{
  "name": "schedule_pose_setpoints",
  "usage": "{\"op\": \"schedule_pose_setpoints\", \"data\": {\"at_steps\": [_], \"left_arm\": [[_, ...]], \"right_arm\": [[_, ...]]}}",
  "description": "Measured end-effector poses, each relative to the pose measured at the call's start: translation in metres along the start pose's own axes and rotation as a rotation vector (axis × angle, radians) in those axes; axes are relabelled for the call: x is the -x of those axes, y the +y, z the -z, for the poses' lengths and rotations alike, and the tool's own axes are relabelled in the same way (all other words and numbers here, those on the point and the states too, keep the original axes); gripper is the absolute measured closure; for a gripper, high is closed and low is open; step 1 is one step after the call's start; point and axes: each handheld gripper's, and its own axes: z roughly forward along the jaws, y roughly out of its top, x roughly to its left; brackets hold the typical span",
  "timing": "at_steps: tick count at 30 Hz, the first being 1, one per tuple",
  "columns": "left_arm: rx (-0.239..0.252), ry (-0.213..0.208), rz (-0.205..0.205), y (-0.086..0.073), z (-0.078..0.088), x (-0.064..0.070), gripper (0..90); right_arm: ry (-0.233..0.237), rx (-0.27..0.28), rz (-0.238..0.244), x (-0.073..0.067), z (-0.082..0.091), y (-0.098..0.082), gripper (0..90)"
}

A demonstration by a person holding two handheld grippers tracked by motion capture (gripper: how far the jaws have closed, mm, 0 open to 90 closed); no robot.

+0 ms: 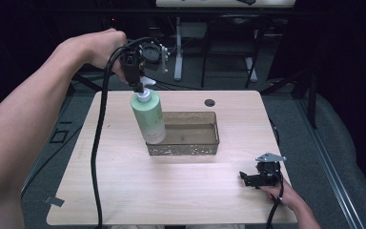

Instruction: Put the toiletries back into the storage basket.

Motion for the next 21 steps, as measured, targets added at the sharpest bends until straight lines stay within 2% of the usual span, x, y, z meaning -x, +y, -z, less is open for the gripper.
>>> {"op": "schedule_pose_setpoints", "data": {"at_steps": [12,21], "left_arm": [[-0.023,0.002,0.001,0.0021,-0.0061,-0.0052,63.2],[-0.021,0.009,0.013,0.0019,-0.0075,-0.0088,63.2]], "right_arm": [[0.0,0.0,0.0,0.0,0.0,0.0,0.0],[0.0,0.0,0.0,0.0,0.0,0.0,0.0]]}}
